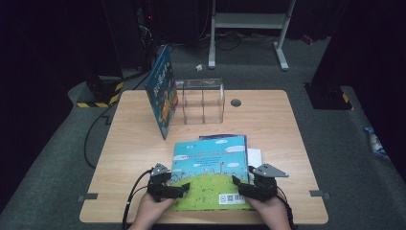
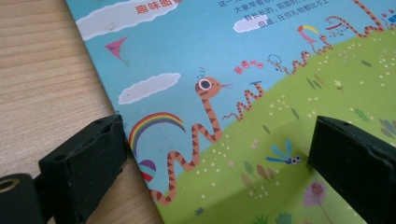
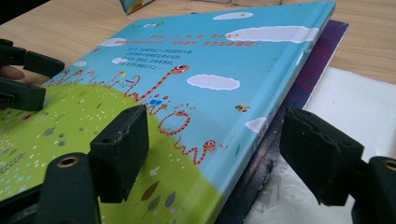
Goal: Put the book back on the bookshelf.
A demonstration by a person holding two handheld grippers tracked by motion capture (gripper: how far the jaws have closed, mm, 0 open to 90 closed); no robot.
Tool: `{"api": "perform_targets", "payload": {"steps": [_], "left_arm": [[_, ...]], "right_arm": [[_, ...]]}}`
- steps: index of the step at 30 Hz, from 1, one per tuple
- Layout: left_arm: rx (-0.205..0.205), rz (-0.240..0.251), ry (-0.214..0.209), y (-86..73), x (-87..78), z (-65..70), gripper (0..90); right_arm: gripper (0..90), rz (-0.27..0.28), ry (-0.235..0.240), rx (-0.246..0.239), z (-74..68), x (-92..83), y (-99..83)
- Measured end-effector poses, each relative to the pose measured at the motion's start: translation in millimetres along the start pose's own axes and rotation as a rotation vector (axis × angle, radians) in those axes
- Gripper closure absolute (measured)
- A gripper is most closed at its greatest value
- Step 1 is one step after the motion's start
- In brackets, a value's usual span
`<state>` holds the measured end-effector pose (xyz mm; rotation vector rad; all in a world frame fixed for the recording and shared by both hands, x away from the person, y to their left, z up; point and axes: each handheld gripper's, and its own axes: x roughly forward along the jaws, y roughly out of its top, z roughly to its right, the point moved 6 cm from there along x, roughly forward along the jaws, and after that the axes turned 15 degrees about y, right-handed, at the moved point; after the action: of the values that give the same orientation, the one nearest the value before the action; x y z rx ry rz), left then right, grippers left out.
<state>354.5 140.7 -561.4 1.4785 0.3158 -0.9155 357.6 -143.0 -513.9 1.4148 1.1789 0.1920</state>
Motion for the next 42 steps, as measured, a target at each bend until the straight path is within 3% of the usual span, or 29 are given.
{"api": "perform_targets", "payload": {"steps": [10,14,23,25,30,36,42], "left_arm": [[-0.020,0.007,-0.009,6.2,6.5,3.1,4.9],[-0.008,0.001,-0.023,7.8,8.4,6.5,5.2],[-0.049,-0.002,-0.038,13.2,14.9,18.8,5.9],[-0.037,0.004,-0.032,12.7,14.9,19.5,5.8],[-0.056,0.001,-0.051,13.2,15.0,20.7,5.9],[-0.030,0.006,-0.067,17.0,19.9,24.2,5.9],[-0.045,0.031,-0.068,14.6,18.4,21.3,9.9]], "right_arm": [[24.3,0.006,-0.012,0.015,5.4,-4.6,0.1],[24.2,0.015,-0.016,0.021,8.3,-8.1,0.0],[24.8,0.051,-0.026,0.044,16.3,-18.5,2.8],[24.8,0.055,-0.027,0.051,16.7,-20.3,3.7],[24.1,0.052,-0.024,0.049,15.8,-19.1,3.7],[22.0,0.060,-0.031,0.057,18.0,-20.1,5.3],[19.1,0.050,-0.021,0.079,22.2,-17.2,5.8]]}}
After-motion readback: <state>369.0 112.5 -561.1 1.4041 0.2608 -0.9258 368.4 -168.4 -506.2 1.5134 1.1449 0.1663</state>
